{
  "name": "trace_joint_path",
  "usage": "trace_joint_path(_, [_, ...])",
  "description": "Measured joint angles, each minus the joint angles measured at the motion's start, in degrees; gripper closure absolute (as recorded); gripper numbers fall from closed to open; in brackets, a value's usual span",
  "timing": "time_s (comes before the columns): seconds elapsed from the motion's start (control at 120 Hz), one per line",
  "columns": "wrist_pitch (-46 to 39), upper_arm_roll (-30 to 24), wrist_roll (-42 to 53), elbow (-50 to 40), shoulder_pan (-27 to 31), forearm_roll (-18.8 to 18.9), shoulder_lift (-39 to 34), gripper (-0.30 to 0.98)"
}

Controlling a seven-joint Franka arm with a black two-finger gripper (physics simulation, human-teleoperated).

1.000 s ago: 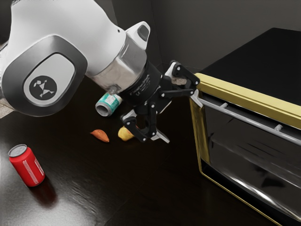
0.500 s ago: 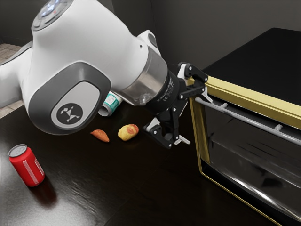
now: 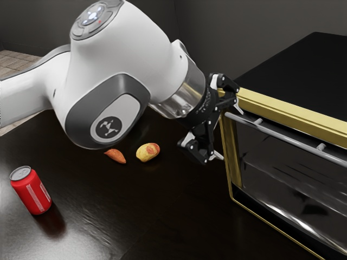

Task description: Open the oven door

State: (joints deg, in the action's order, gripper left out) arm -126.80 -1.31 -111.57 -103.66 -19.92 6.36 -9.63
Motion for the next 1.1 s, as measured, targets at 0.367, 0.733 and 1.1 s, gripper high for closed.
trace_joint_path(0.367, [-0.5,0.0,0.9,-1.0,1.3,-4.0,2.3,0.00])
trace_joint_path(0.733, [-5.6,-28.7,4.3,-42.5,32.3,-27.3,-44.7,0.00])
trace_joint_path(1.1, [30.1,-2.8,22.5,2.8,32.9,-11.3,-11.5,0.00])
